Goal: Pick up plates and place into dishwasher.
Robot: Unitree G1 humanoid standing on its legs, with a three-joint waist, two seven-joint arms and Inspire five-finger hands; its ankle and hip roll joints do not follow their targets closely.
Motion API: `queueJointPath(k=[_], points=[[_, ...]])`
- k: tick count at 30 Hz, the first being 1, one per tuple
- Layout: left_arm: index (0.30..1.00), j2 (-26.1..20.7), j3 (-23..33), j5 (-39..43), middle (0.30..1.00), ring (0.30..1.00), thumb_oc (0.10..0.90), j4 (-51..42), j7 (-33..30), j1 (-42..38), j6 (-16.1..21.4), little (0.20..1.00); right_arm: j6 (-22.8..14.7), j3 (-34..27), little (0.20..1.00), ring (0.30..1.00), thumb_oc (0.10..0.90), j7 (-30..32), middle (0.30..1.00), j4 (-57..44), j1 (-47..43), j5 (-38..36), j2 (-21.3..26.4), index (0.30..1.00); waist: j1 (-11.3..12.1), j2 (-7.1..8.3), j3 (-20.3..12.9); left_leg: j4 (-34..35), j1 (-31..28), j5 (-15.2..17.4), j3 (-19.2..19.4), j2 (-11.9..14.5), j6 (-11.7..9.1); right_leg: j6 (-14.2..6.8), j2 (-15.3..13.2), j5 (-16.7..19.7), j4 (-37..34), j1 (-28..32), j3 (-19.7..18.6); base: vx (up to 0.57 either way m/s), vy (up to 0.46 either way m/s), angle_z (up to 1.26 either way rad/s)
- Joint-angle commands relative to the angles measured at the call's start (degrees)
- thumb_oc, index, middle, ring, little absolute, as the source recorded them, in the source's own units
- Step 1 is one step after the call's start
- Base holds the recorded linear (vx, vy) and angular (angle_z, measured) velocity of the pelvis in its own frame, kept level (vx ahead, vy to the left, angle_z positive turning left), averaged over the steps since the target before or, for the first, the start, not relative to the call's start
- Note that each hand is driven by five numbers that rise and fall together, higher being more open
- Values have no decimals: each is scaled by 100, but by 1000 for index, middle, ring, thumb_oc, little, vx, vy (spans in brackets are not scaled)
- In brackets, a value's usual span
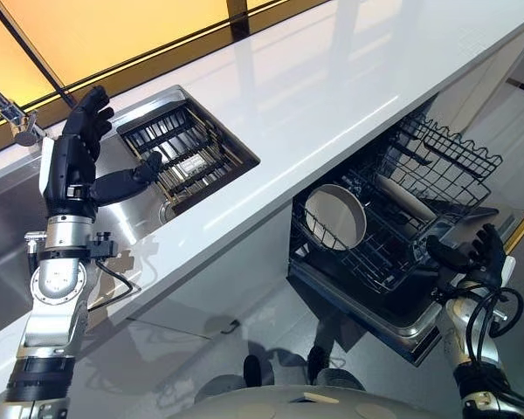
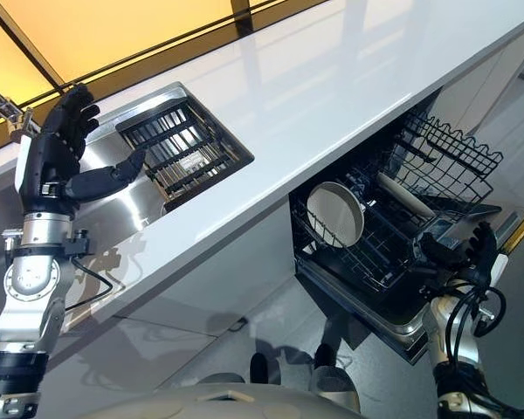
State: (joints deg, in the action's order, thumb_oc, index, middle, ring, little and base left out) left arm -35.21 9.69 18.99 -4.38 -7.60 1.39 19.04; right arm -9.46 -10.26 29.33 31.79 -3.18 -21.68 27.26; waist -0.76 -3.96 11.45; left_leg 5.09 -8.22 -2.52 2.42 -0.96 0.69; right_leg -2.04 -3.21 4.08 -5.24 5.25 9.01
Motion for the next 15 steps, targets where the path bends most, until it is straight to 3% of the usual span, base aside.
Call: queueJointPath(k=[1, 6, 15], points=[[900, -662, 122, 704, 900, 900, 800, 163, -304, -1204, 696, 900, -146, 125, 900, 900, 800, -83, 900, 222, -1277, -565, 904, 900, 133, -35, 320, -461, 433, 632, 78, -256, 35, 10, 333, -1005, 904, -278, 191, -167, -130, 8], [900, -893, 69, 1262, 900, 900, 800, 426, -2, -1627, 732, 900, 67, 341, 900, 900, 800, -254, 900, 911, -1941, -1611, 1001, 900, 227, -69, 720, -701, 826, 599, 21, -208, -22, 142, 351, -1078, 1107, -539, 267, -95, -120, 14], [900, -1130, -16, 1746, 900, 900, 800, 875, 176, -2035, 518, 900, 410, 634, 900, 900, 800, -1146, 900, 1532, -2543, -2116, 1305, 900, 329, -208, 1248, -1245, 1436, 600, -143, -230, -25, 360, 211, -1303, 1888, -1161, 447, -30, -42, 9]])
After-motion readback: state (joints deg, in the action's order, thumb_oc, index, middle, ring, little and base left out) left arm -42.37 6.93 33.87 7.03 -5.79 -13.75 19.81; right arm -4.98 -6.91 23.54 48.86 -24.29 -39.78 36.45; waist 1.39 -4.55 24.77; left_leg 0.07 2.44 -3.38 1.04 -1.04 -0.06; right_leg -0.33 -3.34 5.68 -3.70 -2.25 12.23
